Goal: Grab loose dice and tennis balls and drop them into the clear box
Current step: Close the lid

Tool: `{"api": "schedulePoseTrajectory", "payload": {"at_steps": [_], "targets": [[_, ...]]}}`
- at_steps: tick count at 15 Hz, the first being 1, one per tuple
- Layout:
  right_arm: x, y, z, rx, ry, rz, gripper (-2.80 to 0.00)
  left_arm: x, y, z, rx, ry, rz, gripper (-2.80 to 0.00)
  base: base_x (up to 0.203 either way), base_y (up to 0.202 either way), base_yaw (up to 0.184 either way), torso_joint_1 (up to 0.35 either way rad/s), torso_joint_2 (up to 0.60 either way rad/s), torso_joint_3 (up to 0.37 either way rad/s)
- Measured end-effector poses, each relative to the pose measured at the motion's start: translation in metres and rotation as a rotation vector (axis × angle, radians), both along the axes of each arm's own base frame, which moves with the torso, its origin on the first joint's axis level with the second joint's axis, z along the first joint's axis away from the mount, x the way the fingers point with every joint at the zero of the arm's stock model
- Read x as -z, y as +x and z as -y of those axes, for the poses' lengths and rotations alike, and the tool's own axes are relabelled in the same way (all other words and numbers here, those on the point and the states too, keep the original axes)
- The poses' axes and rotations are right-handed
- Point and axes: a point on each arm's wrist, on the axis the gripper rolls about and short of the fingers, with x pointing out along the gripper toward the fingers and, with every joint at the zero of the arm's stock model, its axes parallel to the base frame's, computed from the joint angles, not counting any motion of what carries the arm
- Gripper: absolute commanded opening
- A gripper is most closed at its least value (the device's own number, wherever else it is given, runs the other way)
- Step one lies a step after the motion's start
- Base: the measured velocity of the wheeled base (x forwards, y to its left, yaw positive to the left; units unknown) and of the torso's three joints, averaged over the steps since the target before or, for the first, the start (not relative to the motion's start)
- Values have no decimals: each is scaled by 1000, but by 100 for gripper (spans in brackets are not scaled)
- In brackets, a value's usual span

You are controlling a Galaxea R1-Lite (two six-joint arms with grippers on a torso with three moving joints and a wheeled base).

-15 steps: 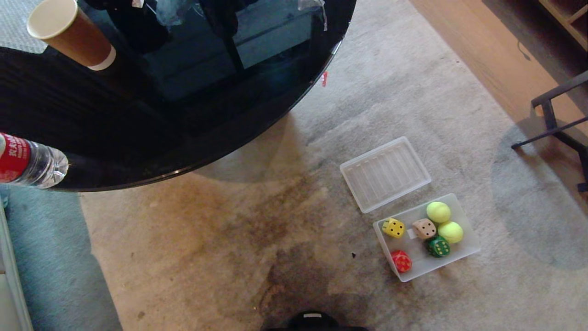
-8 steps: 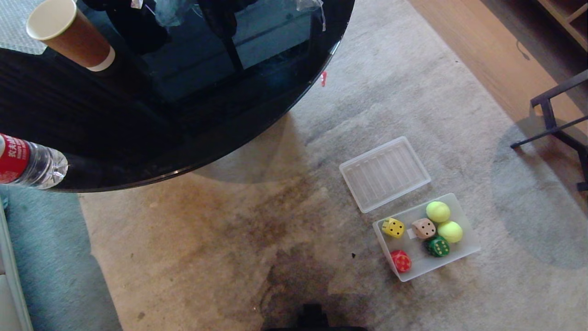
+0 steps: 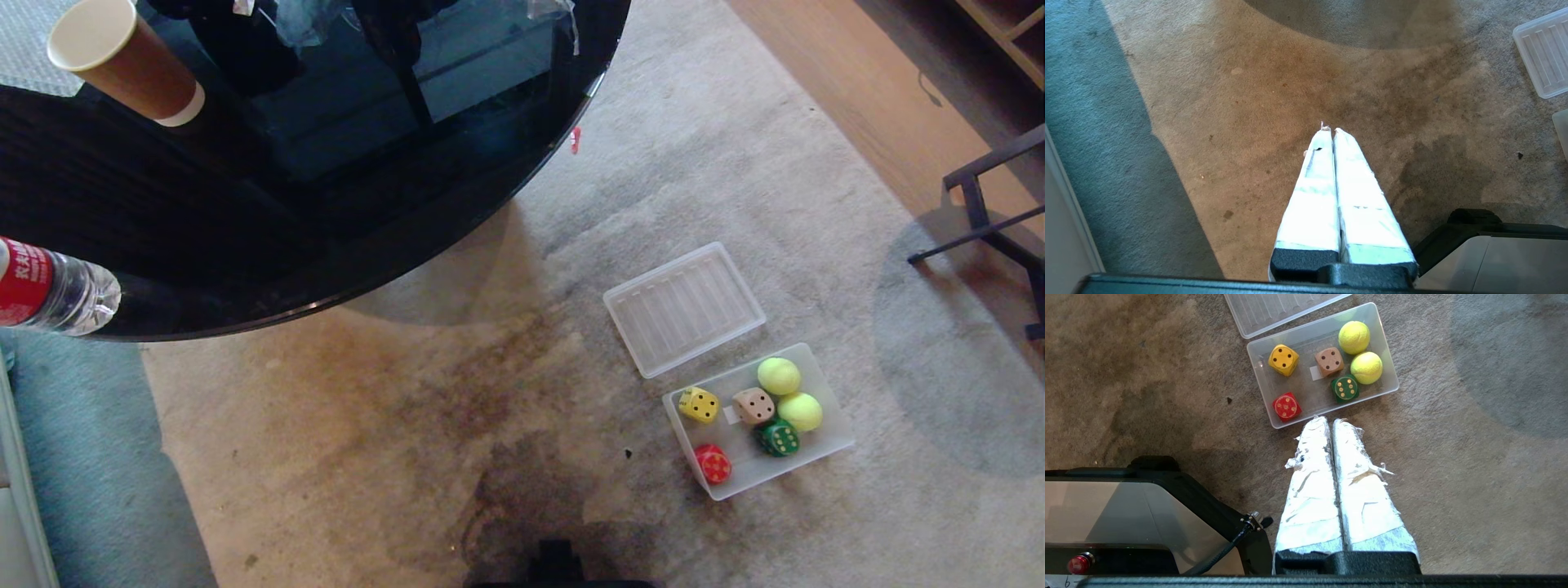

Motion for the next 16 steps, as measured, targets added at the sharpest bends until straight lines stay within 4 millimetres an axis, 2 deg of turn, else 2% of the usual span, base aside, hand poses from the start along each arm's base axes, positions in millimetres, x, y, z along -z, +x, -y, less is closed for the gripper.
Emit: {"api": "schedulePoseTrajectory", "payload": {"at_steps": [10,16], "targets": [[0,0,0,-1,-3,0,-280,0,0,0,0,-2,0,-280,0,0,0,0,0,0],[0,0,0,0,-1,-1,-280,0,0,0,0,-2,0,-280,152,0,0,2,1,3]]}}
